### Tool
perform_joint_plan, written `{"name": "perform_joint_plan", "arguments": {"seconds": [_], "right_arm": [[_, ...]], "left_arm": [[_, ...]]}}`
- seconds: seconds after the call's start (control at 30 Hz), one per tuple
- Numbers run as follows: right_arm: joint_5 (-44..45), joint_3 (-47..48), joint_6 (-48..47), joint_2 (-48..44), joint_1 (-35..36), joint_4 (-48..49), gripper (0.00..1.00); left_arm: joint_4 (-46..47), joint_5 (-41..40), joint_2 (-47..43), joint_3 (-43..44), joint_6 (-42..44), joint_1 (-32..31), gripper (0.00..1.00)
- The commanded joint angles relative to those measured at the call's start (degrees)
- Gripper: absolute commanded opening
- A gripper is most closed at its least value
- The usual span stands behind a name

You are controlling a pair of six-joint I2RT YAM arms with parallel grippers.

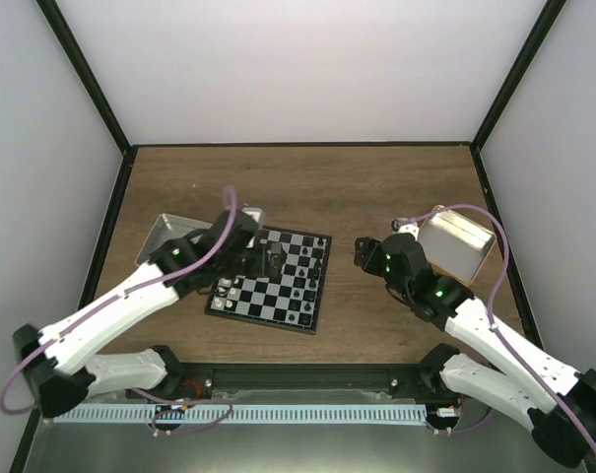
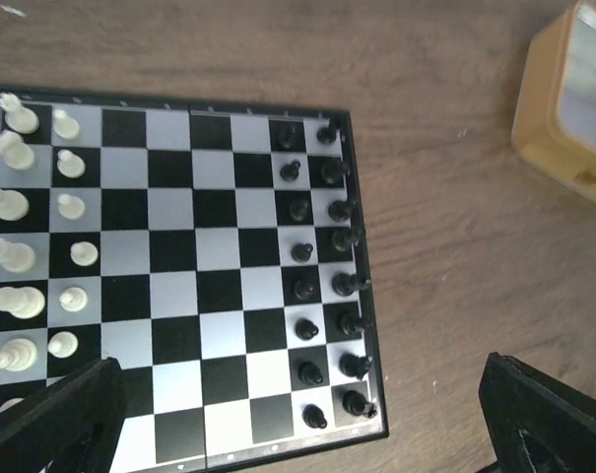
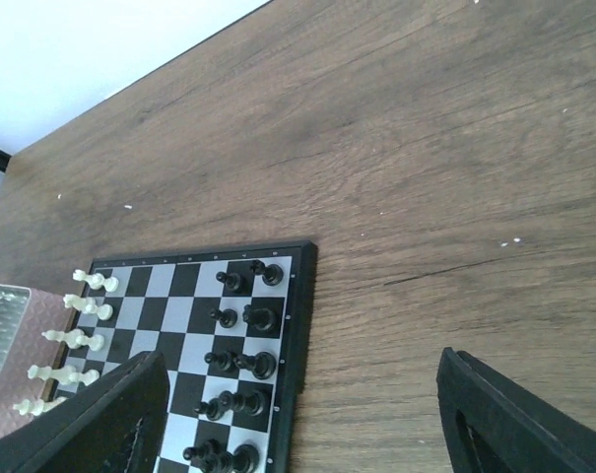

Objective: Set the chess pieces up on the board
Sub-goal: Reset both arms

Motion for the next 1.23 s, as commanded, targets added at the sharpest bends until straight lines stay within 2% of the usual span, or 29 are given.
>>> {"name": "perform_joint_plan", "arguments": {"seconds": [0.0, 0.13, 0.23, 0.37, 0.53, 0.73, 1.2], "right_arm": [[2.3, 4.5, -5.6, -2.4, -0.3, -5.9, 0.78], [3.5, 8.1, -9.1, -3.3, -0.3, -12.6, 0.89], [5.4, 10.7, -11.2, -5.3, -0.3, -16.0, 0.99], [9.1, 14.4, -14.1, -9.3, -0.3, -18.0, 1.0], [14.6, 18.0, -16.7, -14.1, -0.3, -20.3, 1.0], [21.4, 18.1, -19.9, -23.3, -0.3, -20.1, 1.0], [23.9, 15.6, -19.5, -29.0, -0.3, -14.0, 1.0]], "left_arm": [[9.3, -5.9, -10.8, -7.7, -5.3, 0.0, 1.0], [12.3, -12.1, -23.8, -13.5, -5.1, 0.0, 1.0], [12.0, -16.5, -32.7, -13.4, -2.5, 0.0, 1.0], [9.4, -22.1, -39.0, -9.7, 1.5, -0.1, 1.0], [5.3, -28.6, -41.2, -4.0, 5.0, 0.0, 1.0], [3.0, -33.7, -42.5, -0.1, 8.2, 0.0, 1.0], [3.4, -34.8, -45.2, 0.5, 10.3, 0.0, 1.0]]}}
